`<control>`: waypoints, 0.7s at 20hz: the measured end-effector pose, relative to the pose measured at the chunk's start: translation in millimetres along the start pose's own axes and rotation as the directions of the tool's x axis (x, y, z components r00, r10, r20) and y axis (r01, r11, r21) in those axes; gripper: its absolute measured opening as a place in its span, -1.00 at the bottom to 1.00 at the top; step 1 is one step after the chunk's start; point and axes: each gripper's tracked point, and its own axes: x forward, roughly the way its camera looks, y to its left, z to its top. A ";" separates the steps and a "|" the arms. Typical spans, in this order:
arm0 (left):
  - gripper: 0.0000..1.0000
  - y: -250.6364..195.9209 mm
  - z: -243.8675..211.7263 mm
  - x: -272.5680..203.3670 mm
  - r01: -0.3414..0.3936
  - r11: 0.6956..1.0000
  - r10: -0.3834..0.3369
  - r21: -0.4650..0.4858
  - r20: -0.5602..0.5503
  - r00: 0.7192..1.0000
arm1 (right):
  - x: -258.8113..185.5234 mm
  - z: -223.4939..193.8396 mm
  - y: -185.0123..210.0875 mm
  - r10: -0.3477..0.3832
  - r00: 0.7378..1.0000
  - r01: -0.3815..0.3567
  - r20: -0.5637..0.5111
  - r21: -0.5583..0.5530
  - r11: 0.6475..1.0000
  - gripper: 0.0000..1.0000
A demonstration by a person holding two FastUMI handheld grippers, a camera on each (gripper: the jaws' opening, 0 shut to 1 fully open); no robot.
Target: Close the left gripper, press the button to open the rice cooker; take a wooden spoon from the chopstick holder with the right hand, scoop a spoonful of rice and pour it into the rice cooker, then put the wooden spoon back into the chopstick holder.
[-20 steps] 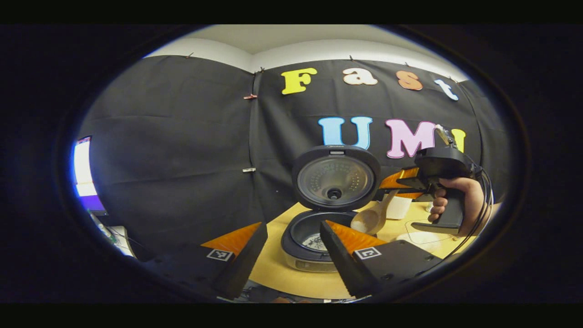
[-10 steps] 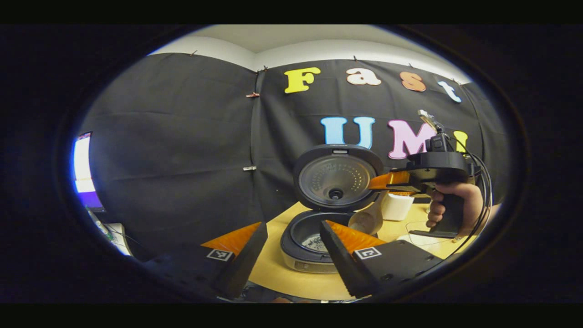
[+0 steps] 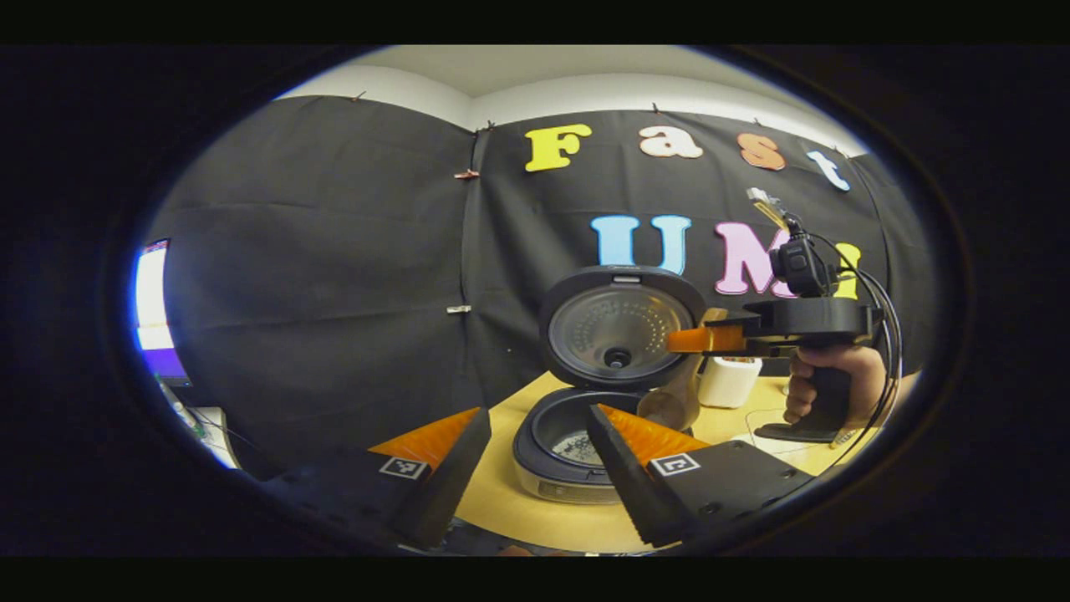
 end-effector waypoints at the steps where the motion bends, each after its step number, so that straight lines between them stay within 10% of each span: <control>1: 0.64 -0.1 0.8 0.9 0.000 1.000 0.000 0.000 0.001 1.000 | -0.7 1.0 -1.1 -0.001 1.000 0.001 0.004 -0.016 1.000 -0.58; 14: 0.64 -2.7 -0.7 3.7 0.008 1.000 -0.008 -0.004 -0.001 1.000 | -10.6 -5.9 31.5 0.096 0.995 -0.078 0.037 -0.335 0.939 -0.60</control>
